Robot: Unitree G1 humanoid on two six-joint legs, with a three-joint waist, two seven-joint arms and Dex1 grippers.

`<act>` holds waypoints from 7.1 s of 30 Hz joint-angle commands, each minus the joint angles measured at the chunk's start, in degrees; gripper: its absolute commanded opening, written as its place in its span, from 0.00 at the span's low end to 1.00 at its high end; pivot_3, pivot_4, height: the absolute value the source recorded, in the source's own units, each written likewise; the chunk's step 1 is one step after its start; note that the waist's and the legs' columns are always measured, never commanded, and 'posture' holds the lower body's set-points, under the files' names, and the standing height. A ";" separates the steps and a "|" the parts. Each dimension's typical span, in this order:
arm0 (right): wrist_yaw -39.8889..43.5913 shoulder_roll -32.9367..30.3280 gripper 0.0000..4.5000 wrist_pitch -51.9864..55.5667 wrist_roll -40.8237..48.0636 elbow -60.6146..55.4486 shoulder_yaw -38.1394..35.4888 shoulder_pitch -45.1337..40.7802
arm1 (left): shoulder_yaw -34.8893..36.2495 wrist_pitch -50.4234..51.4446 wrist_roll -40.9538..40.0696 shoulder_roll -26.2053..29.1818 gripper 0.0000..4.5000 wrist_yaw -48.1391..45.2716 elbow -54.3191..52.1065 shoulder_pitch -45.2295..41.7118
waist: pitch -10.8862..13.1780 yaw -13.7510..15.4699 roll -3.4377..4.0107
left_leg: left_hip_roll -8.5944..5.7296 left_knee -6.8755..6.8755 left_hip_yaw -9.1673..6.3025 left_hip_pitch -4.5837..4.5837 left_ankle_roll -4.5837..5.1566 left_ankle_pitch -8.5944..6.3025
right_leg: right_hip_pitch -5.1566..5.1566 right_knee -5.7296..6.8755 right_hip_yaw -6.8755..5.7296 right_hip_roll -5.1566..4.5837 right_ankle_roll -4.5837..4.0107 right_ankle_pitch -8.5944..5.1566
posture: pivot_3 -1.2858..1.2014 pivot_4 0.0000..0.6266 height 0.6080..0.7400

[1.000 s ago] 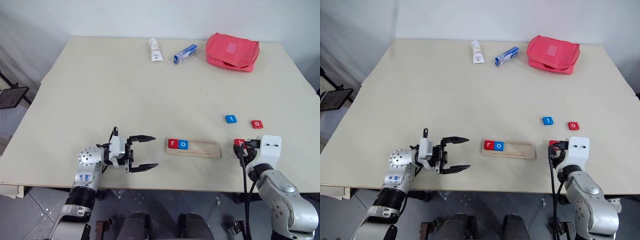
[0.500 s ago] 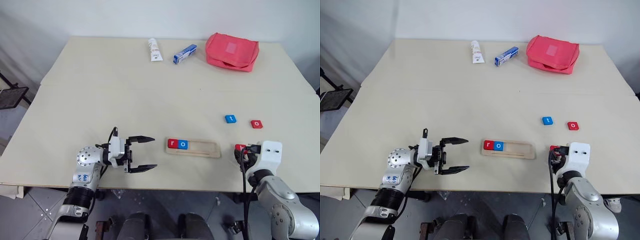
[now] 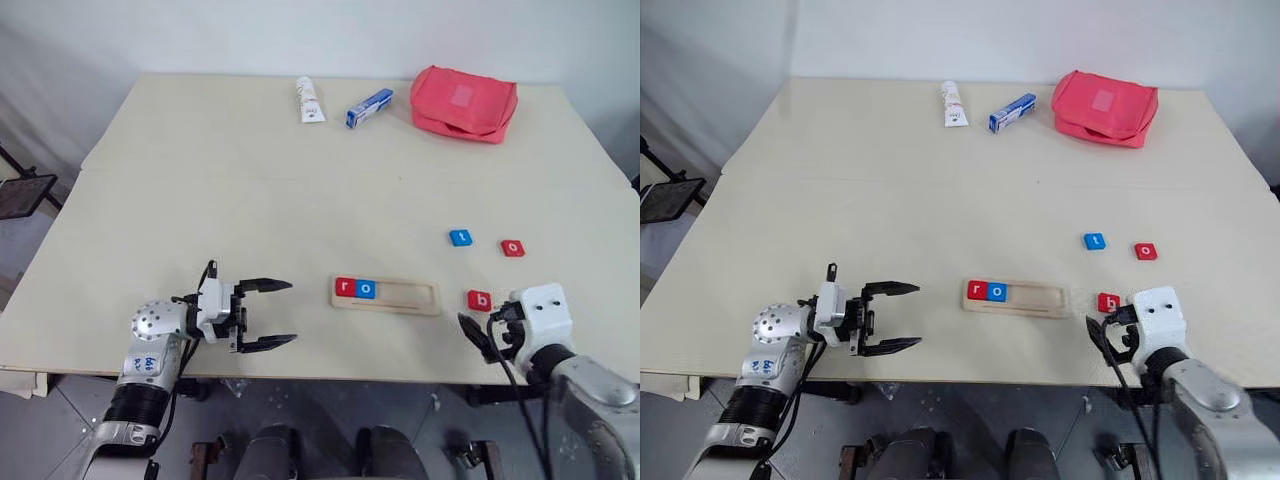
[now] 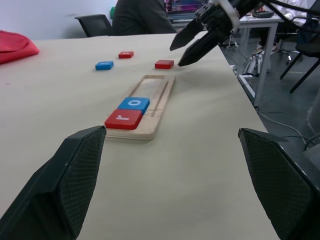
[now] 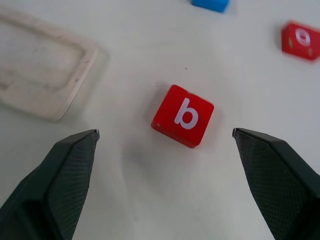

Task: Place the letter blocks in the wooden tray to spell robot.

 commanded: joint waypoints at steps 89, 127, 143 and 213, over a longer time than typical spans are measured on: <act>48.02 -9.96 1.00 -10.18 -15.19 29.67 35.62 -50.97 | 2.19 -1.23 -1.65 1.13 1.00 6.17 -7.59 6.09 | 0.05 -0.01 0.00 | -0.07 0.13 -0.81 -0.04 0.00 0.02 | 0.57 -0.36 -0.92 -0.14 0.02 0.02 | 0.52 0.24 1.00; 39.47 -7.24 0.00 -12.52 -12.64 32.36 31.82 -41.45 | 1.77 -1.74 -1.71 1.40 1.00 4.92 -6.46 5.19 | 0.05 -0.05 0.00 | -0.08 0.12 -0.95 -0.03 -0.05 0.04 | 0.64 -0.35 -0.98 -0.13 0.02 0.02 | 0.52 0.24 1.00; 30.61 -12.82 0.48 -4.39 -6.02 17.15 7.68 -23.90 | 0.73 -3.18 -1.89 0.59 1.00 -0.16 1.32 -0.15 | 0.05 1.06 -0.01 | -0.11 0.11 -0.96 -0.05 -0.04 0.04 | 0.67 -0.37 -1.03 -0.15 0.02 0.02 | 0.52 0.24 1.00; 10.88 -3.22 1.00 -25.15 -9.21 73.03 2.11 -41.03 | 1.78 -1.27 -2.32 0.90 1.00 0.85 -5.39 4.83 | 0.03 -0.17 0.05 | -0.08 0.02 -0.73 0.06 0.00 0.10 | 0.66 -0.33 -0.95 -0.16 0.02 0.02 | 0.52 0.24 1.00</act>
